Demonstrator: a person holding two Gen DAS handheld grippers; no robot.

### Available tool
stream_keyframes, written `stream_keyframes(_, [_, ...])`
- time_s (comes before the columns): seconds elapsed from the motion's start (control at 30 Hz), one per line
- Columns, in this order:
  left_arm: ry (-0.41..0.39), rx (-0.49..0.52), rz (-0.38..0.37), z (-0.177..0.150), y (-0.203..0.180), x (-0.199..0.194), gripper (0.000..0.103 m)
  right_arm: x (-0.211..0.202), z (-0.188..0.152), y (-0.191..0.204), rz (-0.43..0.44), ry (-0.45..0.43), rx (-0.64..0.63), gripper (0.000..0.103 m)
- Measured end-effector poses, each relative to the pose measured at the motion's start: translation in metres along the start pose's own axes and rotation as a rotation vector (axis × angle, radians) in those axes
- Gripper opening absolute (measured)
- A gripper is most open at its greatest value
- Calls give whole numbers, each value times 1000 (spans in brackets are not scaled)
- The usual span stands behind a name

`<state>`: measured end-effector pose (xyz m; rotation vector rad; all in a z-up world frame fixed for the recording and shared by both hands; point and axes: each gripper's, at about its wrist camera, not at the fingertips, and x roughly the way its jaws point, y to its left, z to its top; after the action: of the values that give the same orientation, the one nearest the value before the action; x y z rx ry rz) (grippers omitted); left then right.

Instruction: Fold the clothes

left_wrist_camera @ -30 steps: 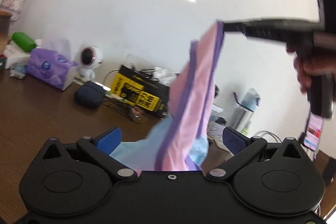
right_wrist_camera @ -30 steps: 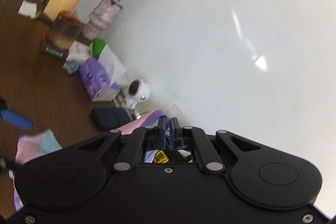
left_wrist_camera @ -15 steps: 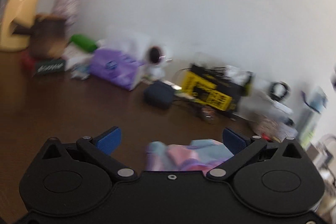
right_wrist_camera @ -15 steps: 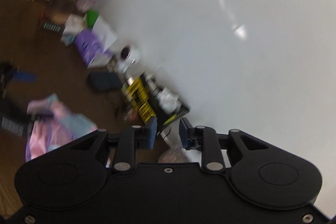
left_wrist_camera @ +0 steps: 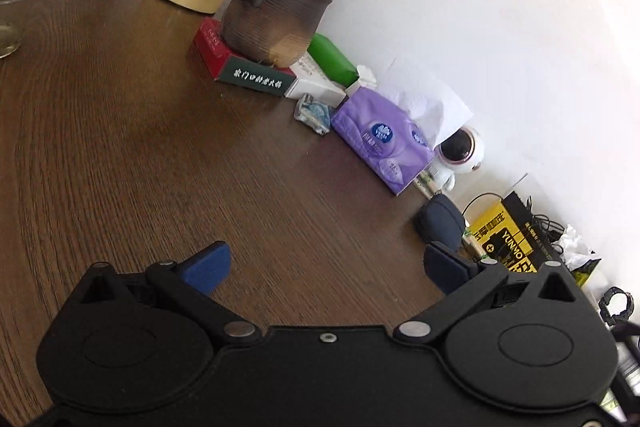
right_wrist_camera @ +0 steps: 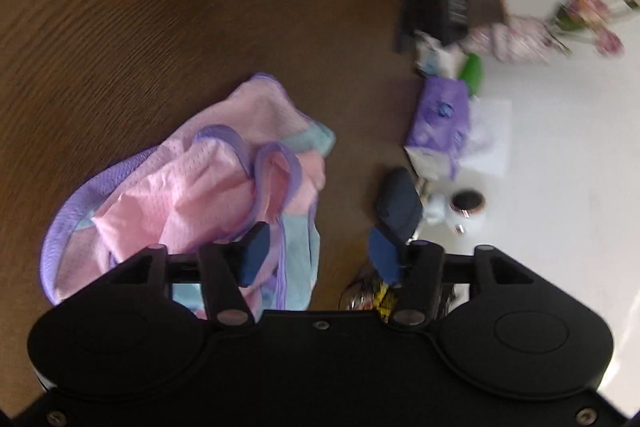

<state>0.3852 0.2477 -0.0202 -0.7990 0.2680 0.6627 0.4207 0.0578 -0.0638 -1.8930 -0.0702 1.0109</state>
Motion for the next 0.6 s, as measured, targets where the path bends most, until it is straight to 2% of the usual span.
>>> stream_keyframes(0.03, [-14,-1,-2,0,0,-3,103,7,2,-2,10,6,11,59])
stream_keyframes(0.07, [-25,-2,-2,-1,-1,-5,103,13,3,-4,20,13,23,42])
stream_keyframes(0.1, [-36,1,-2,-2,-2,-6,103,19,4,-6,27,20,35,30])
stream_keyframes(0.13, [-48,5,-4,-3,-4,-8,103,20,3,-9,6,29,57,4])
stream_keyframes(0.27, [-99,9,-66,-7,-7,-17,103,-7,-18,-49,-119,-15,301,6])
stream_keyframes(0.37, [-166,55,-253,-18,-19,-40,103,-52,-42,-90,-255,-46,498,6])
stream_keyframes(0.43, [-247,192,-415,-37,-39,-65,103,-90,-54,-118,-337,-71,638,6])
stream_keyframes(0.53, [-279,378,-601,-65,-63,-91,103,-130,-59,-149,-415,-65,796,6])
stream_keyframes(0.6, [-293,442,-603,-76,-71,-98,103,-153,-57,-161,-461,-79,871,6])
